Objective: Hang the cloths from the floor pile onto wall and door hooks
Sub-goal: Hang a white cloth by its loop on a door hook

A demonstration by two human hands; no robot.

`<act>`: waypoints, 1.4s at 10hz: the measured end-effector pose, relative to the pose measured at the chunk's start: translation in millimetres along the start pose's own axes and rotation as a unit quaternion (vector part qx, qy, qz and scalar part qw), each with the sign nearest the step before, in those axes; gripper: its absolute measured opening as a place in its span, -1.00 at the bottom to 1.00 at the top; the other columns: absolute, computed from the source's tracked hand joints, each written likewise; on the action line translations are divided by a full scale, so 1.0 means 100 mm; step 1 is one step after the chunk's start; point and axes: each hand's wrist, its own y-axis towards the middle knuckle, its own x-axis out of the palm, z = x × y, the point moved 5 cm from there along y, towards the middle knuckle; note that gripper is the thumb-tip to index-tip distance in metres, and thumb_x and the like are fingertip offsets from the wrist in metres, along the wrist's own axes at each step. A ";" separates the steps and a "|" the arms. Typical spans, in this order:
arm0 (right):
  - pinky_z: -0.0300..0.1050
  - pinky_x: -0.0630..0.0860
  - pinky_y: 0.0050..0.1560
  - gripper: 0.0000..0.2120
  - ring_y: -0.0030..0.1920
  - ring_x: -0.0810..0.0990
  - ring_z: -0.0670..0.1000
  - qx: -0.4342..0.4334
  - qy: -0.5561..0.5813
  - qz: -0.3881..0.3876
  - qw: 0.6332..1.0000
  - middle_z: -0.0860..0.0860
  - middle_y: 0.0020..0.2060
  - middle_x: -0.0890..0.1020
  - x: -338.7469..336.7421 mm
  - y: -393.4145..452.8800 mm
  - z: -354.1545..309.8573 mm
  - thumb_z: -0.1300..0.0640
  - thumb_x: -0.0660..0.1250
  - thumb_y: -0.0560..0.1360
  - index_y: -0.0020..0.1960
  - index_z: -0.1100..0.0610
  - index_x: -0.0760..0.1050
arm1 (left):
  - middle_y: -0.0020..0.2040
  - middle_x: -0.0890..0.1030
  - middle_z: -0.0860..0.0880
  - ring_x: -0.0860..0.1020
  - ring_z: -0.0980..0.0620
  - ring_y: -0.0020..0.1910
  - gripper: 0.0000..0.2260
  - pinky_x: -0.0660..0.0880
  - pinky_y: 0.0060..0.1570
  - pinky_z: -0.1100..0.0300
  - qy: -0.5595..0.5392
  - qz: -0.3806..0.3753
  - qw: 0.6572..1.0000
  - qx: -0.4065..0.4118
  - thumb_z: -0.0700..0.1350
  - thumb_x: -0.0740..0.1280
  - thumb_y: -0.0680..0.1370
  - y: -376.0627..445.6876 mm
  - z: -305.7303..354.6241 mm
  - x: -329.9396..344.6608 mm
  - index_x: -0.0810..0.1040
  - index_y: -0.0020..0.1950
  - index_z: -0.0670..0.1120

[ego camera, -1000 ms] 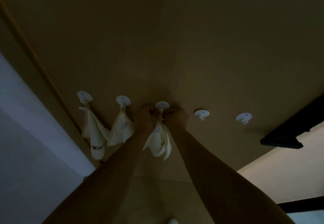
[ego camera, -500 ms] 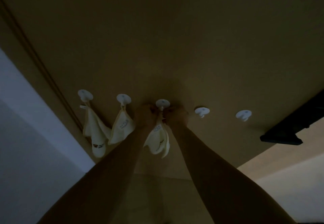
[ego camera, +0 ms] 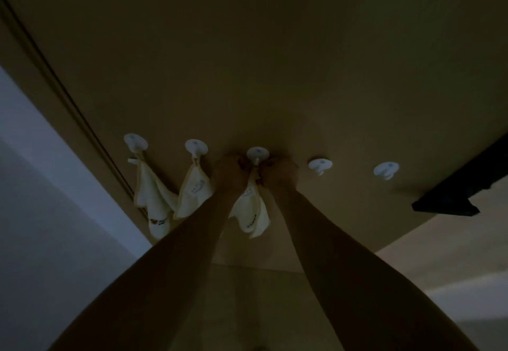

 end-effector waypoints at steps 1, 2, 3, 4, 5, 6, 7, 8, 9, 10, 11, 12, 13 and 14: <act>0.08 0.65 -0.11 -0.87 -0.19 0.67 0.12 -0.004 -0.002 -0.006 1.000 0.15 -0.22 0.68 0.01 0.07 -0.01 0.19 0.39 0.48 -0.24 0.19 0.59 | 0.04 0.66 -0.14 0.60 -0.13 0.07 -0.81 0.50 0.10 0.07 -0.007 0.004 1.000 -0.009 -0.13 0.30 0.58 0.05 0.01 0.00 0.64 0.10 -0.16; 0.02 0.63 -0.08 -0.84 -0.16 0.67 0.10 -0.019 -0.028 -0.018 0.999 0.11 -0.22 0.68 -0.03 0.12 -0.04 0.11 0.41 0.48 -0.19 0.20 0.62 | 0.03 0.65 -0.15 0.59 -0.14 0.07 -0.77 0.50 0.14 -0.01 0.000 -0.018 1.000 -0.021 -0.06 0.26 0.60 0.12 -0.01 0.03 0.64 0.08 -0.15; -0.28 0.47 -0.35 -0.81 -0.24 0.63 -0.02 -0.039 -0.072 -0.028 0.996 -0.03 -0.34 0.62 -0.05 0.19 -0.01 0.02 0.41 0.47 -0.22 0.12 0.61 | 0.05 0.64 -0.14 0.57 -0.14 0.10 -0.69 0.45 0.17 -0.03 0.017 -0.042 0.998 -0.039 0.02 0.18 0.64 0.13 -0.13 0.06 0.62 0.11 -0.14; -0.36 0.32 -0.45 -0.79 -0.38 0.52 -0.15 -0.051 -0.111 -0.021 0.992 -0.12 -0.41 0.55 -0.09 0.21 -0.02 -0.05 0.38 0.48 -0.25 0.05 0.60 | 0.02 0.64 -0.12 0.58 -0.13 0.06 -0.73 0.44 0.05 0.06 0.113 -0.018 0.993 -0.018 0.00 0.20 0.64 0.12 -0.21 0.04 0.60 0.09 -0.15; -0.27 0.37 -0.26 -0.73 -0.25 0.57 -0.06 -0.065 -0.126 -0.019 0.990 -0.03 -0.26 0.64 -0.06 0.26 -0.03 -0.07 0.32 0.53 -0.13 0.11 0.65 | 0.03 0.64 -0.08 0.58 -0.08 0.05 -0.75 0.39 0.00 0.16 0.141 -0.021 0.990 0.017 0.01 0.20 0.64 0.13 -0.19 0.07 0.61 0.06 -0.09; -0.27 0.32 -0.23 -0.69 -0.18 0.60 0.00 -0.103 -0.164 -0.001 0.981 0.04 -0.17 0.67 -0.08 0.24 -0.08 -0.05 0.26 0.57 -0.10 0.16 0.64 | 0.10 0.61 -0.07 0.56 -0.07 0.11 -0.76 0.42 0.16 0.12 0.138 -0.025 0.989 0.052 -0.03 0.18 0.65 0.13 -0.14 0.07 0.59 0.12 -0.10; -0.25 0.35 -0.21 -0.69 -0.05 0.63 0.06 -0.125 -0.185 -0.008 0.975 0.07 -0.08 0.68 -0.09 0.22 -0.10 0.00 0.22 0.59 -0.03 0.17 0.64 | 0.10 0.63 -0.11 0.57 -0.11 0.09 -0.79 0.47 0.13 0.01 0.075 -0.010 0.994 0.077 -0.19 0.23 0.61 0.09 -0.11 0.02 0.58 0.19 -0.14; -0.18 0.45 -0.05 -0.71 0.07 0.60 0.09 -0.140 -0.201 -0.023 0.969 0.11 0.05 0.65 -0.10 0.19 -0.14 0.08 0.18 0.61 0.10 0.22 0.61 | 0.16 0.62 -0.09 0.56 -0.10 0.13 -0.72 0.48 0.11 0.02 0.074 -0.016 0.994 0.079 -0.26 0.22 0.58 0.04 -0.11 0.02 0.55 0.26 -0.10; -0.10 0.50 0.07 -0.74 0.10 0.59 0.13 -0.140 -0.179 -0.018 0.974 0.13 0.08 0.64 -0.12 0.15 -0.14 0.15 0.18 0.61 0.12 0.24 0.59 | 0.24 0.57 -0.09 0.52 -0.12 0.21 -0.65 0.46 0.18 -0.01 0.082 -0.052 0.993 0.070 -0.26 0.22 0.57 0.02 -0.12 0.03 0.48 0.35 -0.07; -0.09 0.48 0.09 -0.75 0.12 0.58 0.14 -0.143 -0.189 -0.033 0.971 0.13 0.10 0.63 -0.12 0.11 -0.13 0.16 0.18 0.60 0.14 0.22 0.57 | 0.32 0.51 -0.11 0.46 -0.13 0.30 -0.56 0.43 0.25 0.00 0.093 -0.071 0.990 0.077 -0.28 0.24 0.55 -0.01 -0.10 0.01 0.39 0.43 -0.07; -0.07 0.49 0.12 -0.75 0.14 0.57 0.13 -0.140 -0.194 -0.039 0.970 0.11 0.13 0.61 -0.12 0.05 -0.14 0.13 0.18 0.60 0.20 0.16 0.53 | 0.41 0.43 -0.12 0.40 -0.15 0.36 -0.48 0.41 0.25 0.04 0.130 -0.094 0.983 0.093 -0.26 0.24 0.55 -0.06 -0.08 -0.03 0.28 0.51 -0.07; -0.11 0.47 0.10 -0.74 0.16 0.56 0.12 -0.138 -0.203 -0.034 0.969 0.10 0.15 0.60 -0.15 -0.01 -0.17 0.13 0.18 0.60 0.23 0.15 0.51 | 0.45 0.37 -0.13 0.38 -0.15 0.39 -0.47 0.38 0.24 0.07 0.158 -0.108 0.973 0.127 -0.24 0.23 0.57 -0.11 -0.03 -0.08 0.23 0.53 -0.09; -0.23 0.38 -0.04 -0.74 0.13 0.57 0.07 -0.134 -0.194 -0.017 0.972 0.07 0.13 0.60 -0.20 -0.11 -0.20 0.19 0.19 0.57 0.23 0.15 0.50 | 0.37 0.44 -0.17 0.43 -0.19 0.32 -0.53 0.43 0.20 0.03 0.132 -0.108 0.978 0.121 -0.25 0.24 0.56 -0.18 0.00 -0.16 0.30 0.48 -0.13; -0.23 0.35 -0.09 -0.73 0.12 0.57 0.05 -0.128 -0.187 -0.012 0.974 0.04 0.11 0.60 -0.23 -0.22 -0.24 0.21 0.22 0.55 0.23 0.12 0.49 | 0.36 0.44 -0.16 0.43 -0.17 0.33 -0.57 0.42 0.25 -0.01 0.127 -0.112 0.977 0.126 -0.23 0.25 0.57 -0.25 0.02 -0.25 0.33 0.45 -0.13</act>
